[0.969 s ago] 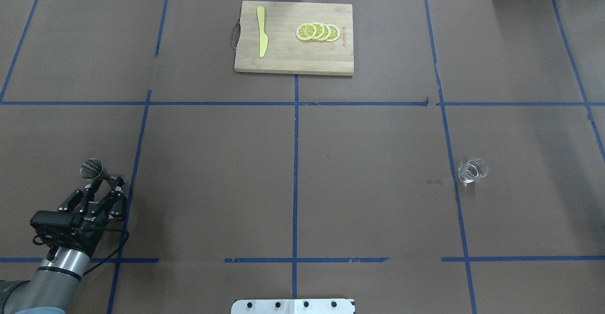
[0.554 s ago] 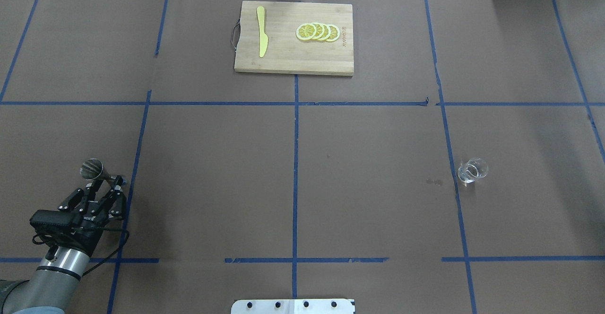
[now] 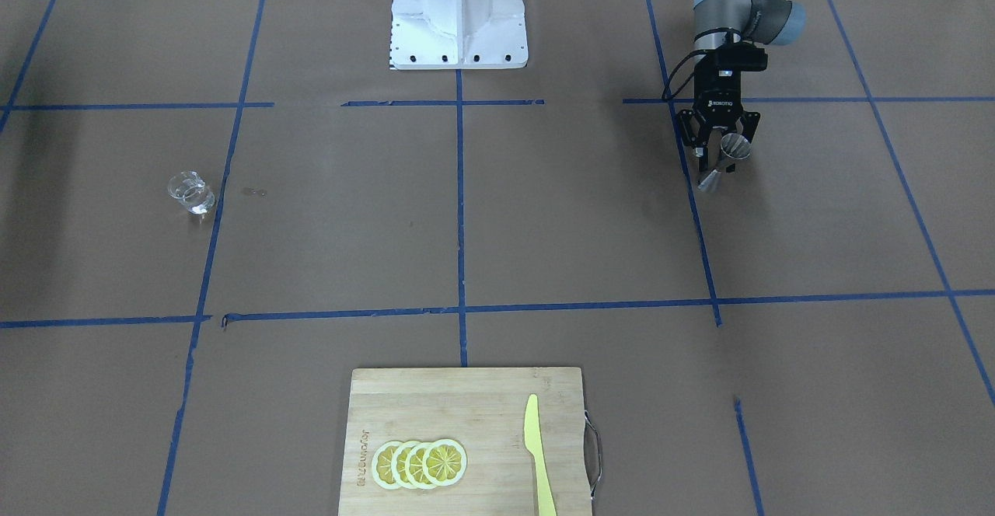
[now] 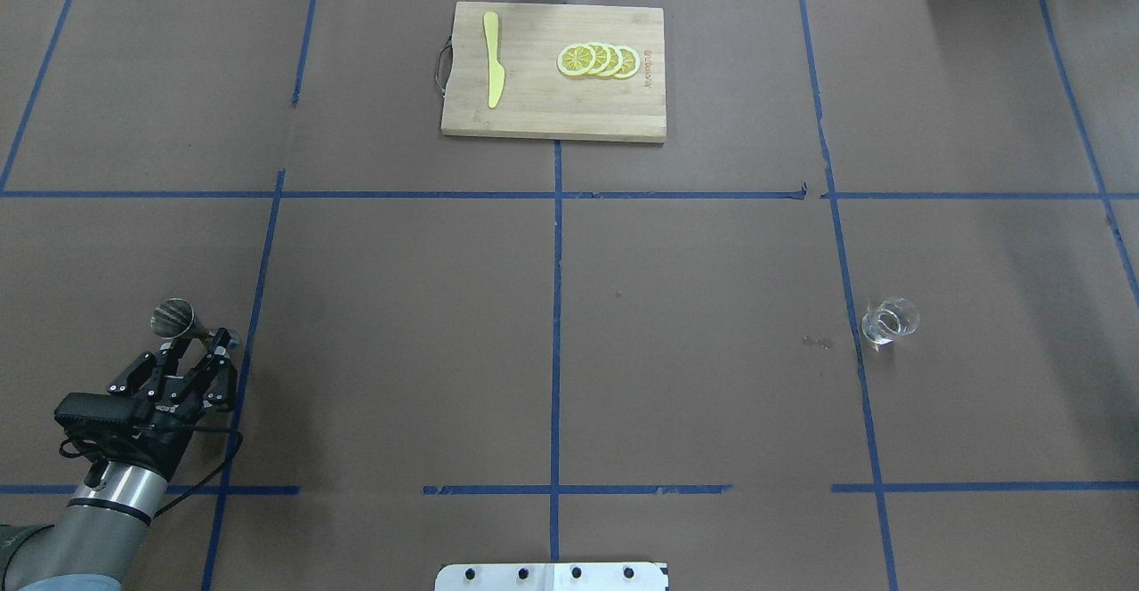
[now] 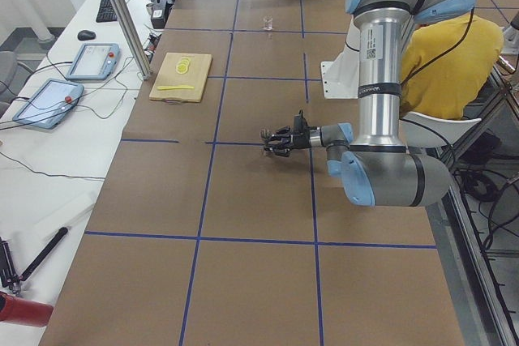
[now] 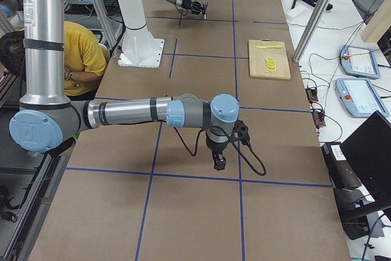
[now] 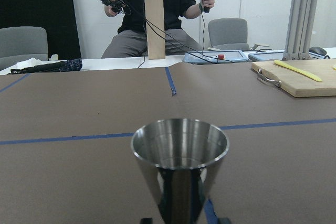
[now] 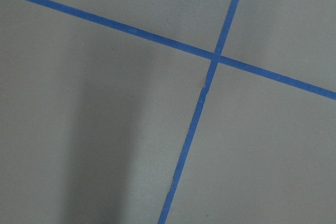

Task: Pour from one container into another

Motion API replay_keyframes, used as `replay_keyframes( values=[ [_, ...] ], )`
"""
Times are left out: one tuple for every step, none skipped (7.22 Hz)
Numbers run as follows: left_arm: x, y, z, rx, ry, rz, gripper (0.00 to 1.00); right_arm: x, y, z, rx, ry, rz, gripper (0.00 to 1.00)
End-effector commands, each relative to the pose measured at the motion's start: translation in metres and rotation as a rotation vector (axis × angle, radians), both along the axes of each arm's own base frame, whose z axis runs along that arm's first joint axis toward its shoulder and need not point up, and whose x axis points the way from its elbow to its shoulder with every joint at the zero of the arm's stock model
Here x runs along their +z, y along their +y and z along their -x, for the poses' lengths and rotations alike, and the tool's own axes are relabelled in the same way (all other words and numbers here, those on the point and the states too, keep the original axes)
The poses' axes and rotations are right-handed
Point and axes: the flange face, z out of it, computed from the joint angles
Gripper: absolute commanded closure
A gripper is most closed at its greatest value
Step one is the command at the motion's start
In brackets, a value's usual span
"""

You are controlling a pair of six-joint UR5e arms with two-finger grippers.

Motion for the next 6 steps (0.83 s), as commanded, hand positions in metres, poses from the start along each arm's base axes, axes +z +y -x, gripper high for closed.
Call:
replay_keyframes(
  values=[
    [0.001,-0.0004,0.0002,-0.001,0.001,0.0,0.58,-0.0011,-0.0001,0.0,0.001,0.0,-0.001,0.0],
    [0.0011,-0.0003,0.0001,0.001,-0.001,0.001,0.71,-0.0011,-0.0001,0.0,0.002,0.0,0.0,0.0],
    [0.0009,-0.0009,0.0006,-0.001,0.001,0.001,0.85,-0.0003,0.0,0.0,0.001,0.0,0.0,0.0],
    [0.0011,-0.0009,0.0005,-0.001,-0.001,0.001,0.99,0.0011,0.0007,0.0,0.001,0.0,0.003,0.0],
    [0.0007,-0.0022,0.0015,-0.006,0.008,0.001,1.0,0.0012,0.0007,0.0,0.001,0.0,0.003,0.0],
    [-0.0032,-0.004,0.0053,-0.01,0.043,-0.001,1.0,0.002,0.0009,-0.0001,0.001,0.0,0.006,0.0]
  ],
)
